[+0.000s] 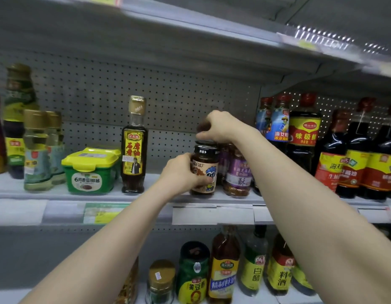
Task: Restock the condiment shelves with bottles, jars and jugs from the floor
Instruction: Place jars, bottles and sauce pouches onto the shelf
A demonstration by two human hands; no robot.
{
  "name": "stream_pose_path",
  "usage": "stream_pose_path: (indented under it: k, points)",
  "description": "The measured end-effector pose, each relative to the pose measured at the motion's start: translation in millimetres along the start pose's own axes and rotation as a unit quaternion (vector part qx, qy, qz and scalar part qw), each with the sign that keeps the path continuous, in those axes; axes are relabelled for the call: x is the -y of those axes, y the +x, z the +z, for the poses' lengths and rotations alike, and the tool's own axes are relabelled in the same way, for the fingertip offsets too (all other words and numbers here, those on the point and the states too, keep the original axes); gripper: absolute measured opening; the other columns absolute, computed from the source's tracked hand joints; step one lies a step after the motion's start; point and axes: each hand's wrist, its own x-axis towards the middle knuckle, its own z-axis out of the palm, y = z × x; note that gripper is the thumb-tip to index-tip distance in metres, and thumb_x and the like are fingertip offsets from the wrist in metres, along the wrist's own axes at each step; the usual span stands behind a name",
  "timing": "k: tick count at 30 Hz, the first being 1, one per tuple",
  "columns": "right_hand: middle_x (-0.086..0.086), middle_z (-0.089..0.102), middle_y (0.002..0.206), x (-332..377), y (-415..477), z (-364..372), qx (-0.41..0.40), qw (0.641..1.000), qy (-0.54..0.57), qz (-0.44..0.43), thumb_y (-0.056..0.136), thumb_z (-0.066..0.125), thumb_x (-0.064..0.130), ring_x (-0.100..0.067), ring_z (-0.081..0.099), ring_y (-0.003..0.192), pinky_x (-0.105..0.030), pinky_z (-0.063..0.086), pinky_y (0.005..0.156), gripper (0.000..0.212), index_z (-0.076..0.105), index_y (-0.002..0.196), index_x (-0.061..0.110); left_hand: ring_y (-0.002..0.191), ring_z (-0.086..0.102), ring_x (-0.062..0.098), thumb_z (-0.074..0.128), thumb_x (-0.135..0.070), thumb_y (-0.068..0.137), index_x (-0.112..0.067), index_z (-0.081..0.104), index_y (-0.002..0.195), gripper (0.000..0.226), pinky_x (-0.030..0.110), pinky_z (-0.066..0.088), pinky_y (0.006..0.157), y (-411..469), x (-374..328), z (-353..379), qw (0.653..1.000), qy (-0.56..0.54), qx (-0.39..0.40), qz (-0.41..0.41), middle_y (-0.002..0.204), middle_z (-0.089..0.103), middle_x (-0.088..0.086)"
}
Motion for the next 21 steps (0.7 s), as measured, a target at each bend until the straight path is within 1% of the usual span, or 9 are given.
stream_pose_path:
  k: [3,5,7,9,12,16,17,19,21]
  points:
    - [-0.005,0.067,0.108,1.4,25.1,2.9,0.114,0.989,-0.089,0.019,0.089,0.068,0.049,-0.024,0.064,0.095,-0.033,0.051,0.076,0.049,0.067,0.12,0.011,0.102,0.066,0.014,0.089,-0.035,0.066,-0.025,0.059,0.117,0.061,0.041,0.054,0.094,1.8,2.7,-2.7,1.0,0.0,-0.001,-0.002,0.111,0.071,-0.005]
    - [-0.004,0.069,0.101,0.6,34.6,5.8,0.156,0.981,-0.116,0.025,0.09,0.064,0.054,-0.021,0.065,0.087,-0.031,0.049,0.066,0.051,0.07,0.116,0.01,0.102,0.066,0.014,0.09,-0.035,0.064,-0.026,0.059,0.117,0.062,0.041,0.054,0.094,2.0,4.4,-2.9,1.0,0.001,-0.003,-0.002,0.11,0.071,-0.006]
    - [-0.005,0.07,0.104,0.3,39.5,6.0,0.173,0.976,-0.128,0.025,0.091,0.061,0.059,-0.022,0.065,0.087,-0.031,0.047,0.064,0.055,0.07,0.115,0.01,0.101,0.067,0.014,0.091,-0.034,0.062,-0.025,0.06,0.119,0.065,0.04,0.054,0.095,2.9,5.9,-2.7,1.0,-0.001,-0.005,-0.003,0.111,0.072,-0.005]
    - [-0.006,0.068,0.109,0.6,40.6,5.6,0.169,0.977,-0.128,0.018,0.089,0.059,0.064,-0.025,0.064,0.095,-0.031,0.045,0.069,0.064,0.068,0.118,0.008,0.102,0.067,0.014,0.092,-0.035,0.061,-0.022,0.06,0.12,0.069,0.04,0.053,0.095,3.0,6.7,-2.7,1.0,-0.004,-0.005,-0.008,0.111,0.071,-0.004]
    - [-0.005,0.061,0.103,0.9,36.3,5.2,0.145,0.981,-0.129,-0.002,0.087,0.058,0.069,-0.024,0.058,0.092,-0.029,0.038,0.059,0.069,0.064,0.114,0.006,0.101,0.066,0.013,0.092,-0.041,0.06,-0.022,0.056,0.115,0.069,0.04,0.053,0.094,2.1,6.5,-0.9,1.0,0.001,-0.012,-0.026,0.105,0.067,-0.01]
    - [-0.004,0.058,0.09,-2.0,33.1,9.0,0.124,0.987,-0.107,0.0,0.089,0.057,0.066,-0.018,0.056,0.074,-0.029,0.036,0.056,0.058,0.056,0.086,0.009,0.097,0.064,0.011,0.092,-0.044,0.058,-0.024,0.052,0.106,0.065,0.034,0.053,0.087,-0.6,5.6,1.9,0.999,0.006,-0.032,-0.038,0.094,0.061,-0.014]
    - [-0.003,0.057,0.088,-2.8,31.9,10.5,0.116,0.988,-0.097,0.002,0.09,0.057,0.065,-0.015,0.053,0.071,-0.029,0.035,0.054,0.056,0.054,0.084,0.01,0.096,0.064,0.01,0.092,-0.044,0.059,-0.024,0.052,0.106,0.065,0.031,0.052,0.085,-1.6,5.2,2.6,0.999,0.003,-0.035,-0.039,0.091,0.06,-0.016]
    - [-0.004,0.058,0.091,-4.3,29.7,13.3,0.097,0.993,-0.07,0.008,0.089,0.06,0.063,-0.016,0.054,0.072,-0.028,0.035,0.054,0.054,0.055,0.091,0.009,0.093,0.061,0.009,0.091,-0.043,0.059,-0.024,0.052,0.106,0.064,0.027,0.048,0.08,-4.2,3.5,3.5,0.998,-0.001,-0.043,-0.038,0.087,0.058,-0.018]
    - [-0.005,0.06,0.096,-5.2,25.6,16.2,0.069,0.997,-0.038,0.014,0.087,0.064,0.062,-0.02,0.057,0.081,-0.028,0.036,0.054,0.055,0.056,0.098,0.01,0.092,0.06,0.009,0.091,-0.043,0.06,-0.024,0.051,0.106,0.064,0.027,0.048,0.081,-6.5,0.9,5.3,0.998,-0.001,-0.051,-0.037,0.087,0.058,-0.018]
